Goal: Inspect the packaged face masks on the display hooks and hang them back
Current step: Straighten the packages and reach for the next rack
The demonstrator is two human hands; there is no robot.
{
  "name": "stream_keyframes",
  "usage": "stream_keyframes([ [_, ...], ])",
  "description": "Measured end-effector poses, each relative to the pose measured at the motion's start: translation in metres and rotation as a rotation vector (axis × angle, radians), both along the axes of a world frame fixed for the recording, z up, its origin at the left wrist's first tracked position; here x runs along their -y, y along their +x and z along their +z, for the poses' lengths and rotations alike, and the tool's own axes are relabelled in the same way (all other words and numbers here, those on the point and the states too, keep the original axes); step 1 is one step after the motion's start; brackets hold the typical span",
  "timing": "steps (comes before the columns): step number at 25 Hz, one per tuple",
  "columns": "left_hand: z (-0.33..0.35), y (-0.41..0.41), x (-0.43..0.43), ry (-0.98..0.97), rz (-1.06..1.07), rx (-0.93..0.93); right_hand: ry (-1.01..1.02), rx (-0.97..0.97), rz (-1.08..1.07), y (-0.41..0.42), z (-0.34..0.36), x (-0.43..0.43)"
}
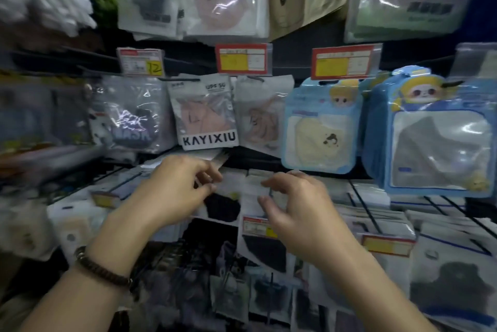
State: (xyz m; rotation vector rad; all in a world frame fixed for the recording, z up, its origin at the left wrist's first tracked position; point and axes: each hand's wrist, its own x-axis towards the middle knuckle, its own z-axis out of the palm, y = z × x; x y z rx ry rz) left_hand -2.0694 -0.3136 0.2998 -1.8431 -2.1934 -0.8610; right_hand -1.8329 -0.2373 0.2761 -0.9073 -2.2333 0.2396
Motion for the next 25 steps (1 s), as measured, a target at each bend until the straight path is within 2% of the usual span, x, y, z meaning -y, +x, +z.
stream_keyframes([
  [5,-0.005,-0.055,0.018,-0.008,0.176,-0.087,-0.099,0.071,0.211,-0.052,0.002,-0.016],
  [8,0.001,-0.076,0.015,-0.028,0.173,-0.141,-0.14,0.104,0.235,-0.079,0.003,-0.021],
  [11,0.005,-0.099,0.004,-0.069,0.153,-0.118,-0.189,0.164,0.218,-0.102,0.004,-0.02],
  [17,-0.003,-0.147,-0.022,-0.122,-0.078,-0.264,-0.205,0.204,0.042,-0.142,0.011,-0.012],
  [21,0.006,-0.176,-0.042,-0.191,-0.122,-0.439,-0.242,0.199,-0.114,-0.172,0.013,0.0],
  [25,0.004,-0.194,-0.056,-0.18,-0.226,-0.498,-0.221,0.161,-0.235,-0.188,0.009,0.015],
])
